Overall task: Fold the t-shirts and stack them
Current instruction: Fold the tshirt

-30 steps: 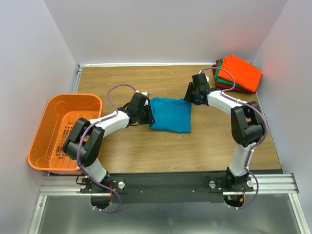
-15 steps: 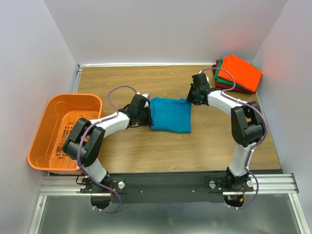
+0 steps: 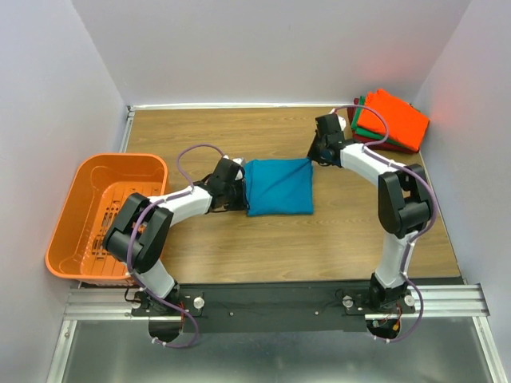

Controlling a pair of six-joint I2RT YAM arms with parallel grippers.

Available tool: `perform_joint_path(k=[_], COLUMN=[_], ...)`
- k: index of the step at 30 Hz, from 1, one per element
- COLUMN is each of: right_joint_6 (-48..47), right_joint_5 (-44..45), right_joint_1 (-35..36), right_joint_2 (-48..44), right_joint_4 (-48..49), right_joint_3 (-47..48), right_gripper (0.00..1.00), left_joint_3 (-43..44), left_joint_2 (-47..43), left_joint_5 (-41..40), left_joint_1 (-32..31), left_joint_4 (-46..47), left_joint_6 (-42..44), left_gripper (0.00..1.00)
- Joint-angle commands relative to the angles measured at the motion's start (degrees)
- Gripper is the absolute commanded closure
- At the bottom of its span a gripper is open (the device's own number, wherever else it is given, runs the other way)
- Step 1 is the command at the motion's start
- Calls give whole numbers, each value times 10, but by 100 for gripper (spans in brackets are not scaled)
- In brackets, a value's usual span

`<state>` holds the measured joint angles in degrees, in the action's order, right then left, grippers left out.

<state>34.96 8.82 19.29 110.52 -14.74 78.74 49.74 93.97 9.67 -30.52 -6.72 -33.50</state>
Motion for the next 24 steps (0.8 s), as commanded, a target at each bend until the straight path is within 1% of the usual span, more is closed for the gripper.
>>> perform_joint_path(k=[1, 4, 6, 7, 8, 11, 12, 14, 15, 16, 17, 18, 20, 22, 24], right_joint_6=[9, 7, 6, 7, 7, -2, -4, -14, -16, -16, -16, -16, -15, -15, -12], right_joint_5=[31, 30, 25, 22, 20, 19, 21, 20, 23, 23, 23, 20, 5, -34, -48], right_joint_1=[-8, -9, -9, -8, -9, -10, -10, -10, -10, -10, -10, -10, -11, -8, 0], right_joint_2=[43, 69, 79, 80, 80, 65, 58, 30, 8, 8, -17, -29, -68, -99, -114], right_joint_4=[-4, -4, -4, -4, -4, -5, -5, -10, -13, -18, -25, -27, -31, -31, -31], right_joint_3=[35, 49, 51, 50, 49, 42, 41, 35, 33, 29, 19, 12, -7, -41, -73], right_gripper=[92, 91, 87, 83, 74, 55, 44, 37, 31, 30, 30, 30, 30, 33, 41], left_joint_3=[-13, -16, -16, -12, -10, 7, 14, 36, 43, 50, 64, 72, 87, 118, 134], left_joint_2=[4, 2, 1, 1, -3, -9, -12, -14, -18, -20, -22, -27, -31, -37, -39], left_joint_5=[-7, -9, -8, -8, -9, -4, -4, -8, -11, -14, -18, -28, -42, -65, -80], left_joint_1=[-4, -4, -4, -4, -4, -4, -4, -4, -4, -4, -4, -3, -2, -1, 0], left_joint_4=[-7, -8, -8, -8, -8, -10, -16, -25, -33, -36, -41, -55, -69, -91, -108], left_joint_6=[13, 12, 12, 12, 12, 12, 13, 14, 16, 18, 18, 19, 22, 26, 30], left_gripper=[100, 100, 100, 100, 100, 100, 100, 99, 93, 90, 87, 80, 78, 78, 78])
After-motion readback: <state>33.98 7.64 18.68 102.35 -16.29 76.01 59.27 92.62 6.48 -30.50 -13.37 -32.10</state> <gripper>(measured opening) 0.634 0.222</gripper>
